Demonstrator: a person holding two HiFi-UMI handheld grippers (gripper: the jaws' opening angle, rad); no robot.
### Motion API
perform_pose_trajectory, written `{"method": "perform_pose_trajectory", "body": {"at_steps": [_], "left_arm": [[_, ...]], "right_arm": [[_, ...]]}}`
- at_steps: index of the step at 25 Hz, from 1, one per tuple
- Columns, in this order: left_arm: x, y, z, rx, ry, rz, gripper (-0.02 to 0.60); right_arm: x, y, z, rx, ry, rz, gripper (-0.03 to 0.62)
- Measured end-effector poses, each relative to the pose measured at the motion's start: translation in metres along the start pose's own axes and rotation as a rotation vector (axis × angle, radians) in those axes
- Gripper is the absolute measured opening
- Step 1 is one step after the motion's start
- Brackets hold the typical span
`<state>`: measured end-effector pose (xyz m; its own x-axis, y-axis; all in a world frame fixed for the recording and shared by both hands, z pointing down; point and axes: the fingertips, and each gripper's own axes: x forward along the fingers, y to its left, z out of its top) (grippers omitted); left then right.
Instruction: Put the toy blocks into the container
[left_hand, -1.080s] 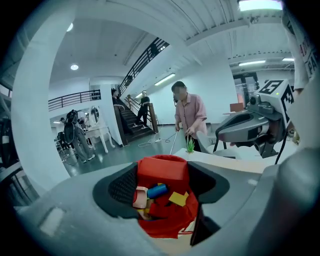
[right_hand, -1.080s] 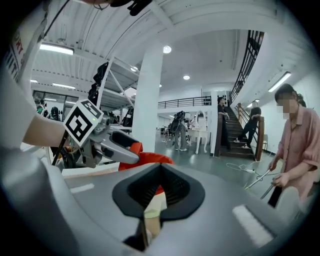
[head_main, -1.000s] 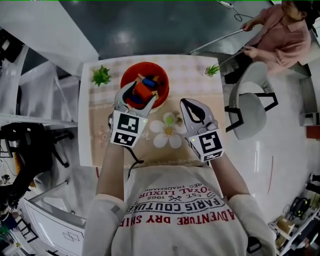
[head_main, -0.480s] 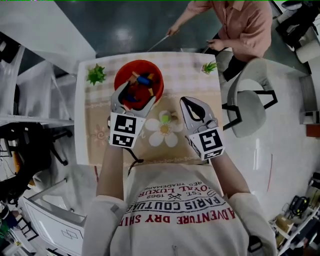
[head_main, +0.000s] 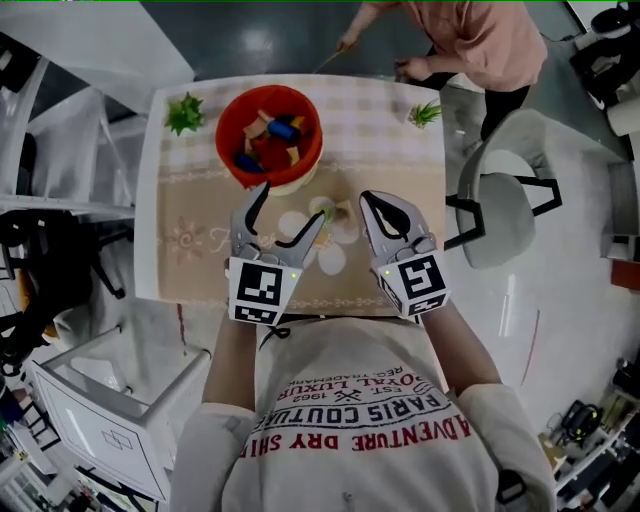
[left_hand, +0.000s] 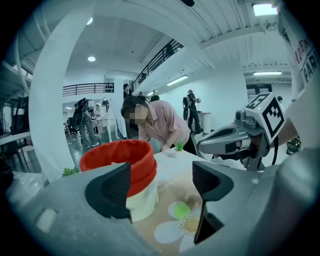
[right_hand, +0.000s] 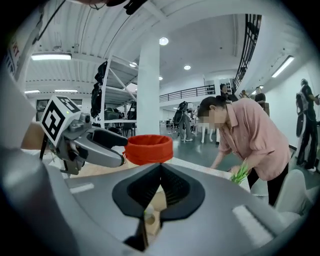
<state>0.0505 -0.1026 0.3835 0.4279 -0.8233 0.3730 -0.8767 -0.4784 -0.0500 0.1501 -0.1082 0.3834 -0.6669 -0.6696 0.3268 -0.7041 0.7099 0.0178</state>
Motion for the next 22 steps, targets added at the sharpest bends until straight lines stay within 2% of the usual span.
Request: {"method": "perform_pose_trajectory", "body": {"at_steps": [5, 17, 22], "left_arm": [[0.001, -0.017, -0.034, -0.047, 0.041, 0.082, 0.387], [0.047, -0.042, -0.122, -0.143, 0.215, 0.071, 0.382], [0.066, -0.043, -0.146, -0.169, 0.272, 0.066, 0.297]], "right_arm": [[-0.005, -0.003, -0.022, 0.014, 0.021, 0.031, 0.002], [0.007, -0.017, -0.066, 0.048, 0.079, 0.054, 0.002], [0.014, -0.017, -0.079, 0.069, 0.104, 0.062, 0.002]]}}
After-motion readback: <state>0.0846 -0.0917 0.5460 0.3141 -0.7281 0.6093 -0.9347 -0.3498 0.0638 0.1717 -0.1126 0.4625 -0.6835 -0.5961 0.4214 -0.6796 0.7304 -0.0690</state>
